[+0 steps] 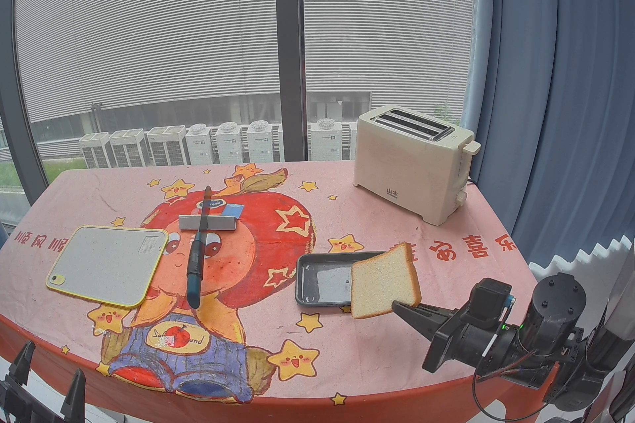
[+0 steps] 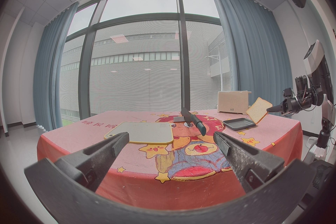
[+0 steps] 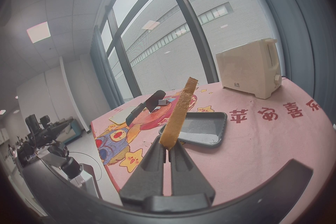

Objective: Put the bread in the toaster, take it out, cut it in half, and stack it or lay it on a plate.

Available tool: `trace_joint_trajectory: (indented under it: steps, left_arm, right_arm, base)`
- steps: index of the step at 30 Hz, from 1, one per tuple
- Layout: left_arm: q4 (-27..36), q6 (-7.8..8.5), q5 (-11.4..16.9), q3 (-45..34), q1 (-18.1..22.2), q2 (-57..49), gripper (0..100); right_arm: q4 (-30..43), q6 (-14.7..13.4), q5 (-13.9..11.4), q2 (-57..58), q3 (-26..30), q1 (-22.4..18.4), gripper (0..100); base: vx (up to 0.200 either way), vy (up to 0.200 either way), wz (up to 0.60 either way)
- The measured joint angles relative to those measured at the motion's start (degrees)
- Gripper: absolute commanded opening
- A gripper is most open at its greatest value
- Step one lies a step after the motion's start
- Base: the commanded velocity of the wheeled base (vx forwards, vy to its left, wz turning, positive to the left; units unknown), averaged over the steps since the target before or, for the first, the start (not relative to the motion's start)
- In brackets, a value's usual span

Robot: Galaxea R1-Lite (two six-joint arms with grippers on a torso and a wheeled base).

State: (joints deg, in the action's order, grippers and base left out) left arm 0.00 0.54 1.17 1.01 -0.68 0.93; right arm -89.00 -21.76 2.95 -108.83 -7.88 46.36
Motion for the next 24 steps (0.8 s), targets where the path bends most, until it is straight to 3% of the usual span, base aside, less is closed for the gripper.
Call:
trace_joint_trajectory:
  steps: [9, 17, 24]
  left_arm:
    - [0.0, 0.00, 0.0, 0.0, 0.0, 0.0, 100]
    - [0.0, 0.00, 0.0, 0.0, 0.0, 0.0, 100]
    - [0.0, 0.00, 0.0, 0.0, 0.0, 0.0, 100]
  right_arm:
    - [0.0, 4.5, 0.0, 1.5, 0.4, -0.2, 0]
    - [0.0, 11.7, -0.4, 2.6, 2.2, -1.9, 0]
    - [0.0, 12.2, -1.6, 3.2, 2.4, -4.0, 0]
  base:
    - [0.000, 0.000, 0.00]
    - [0.000, 0.000, 0.00]
    - [0.000, 0.000, 0.00]
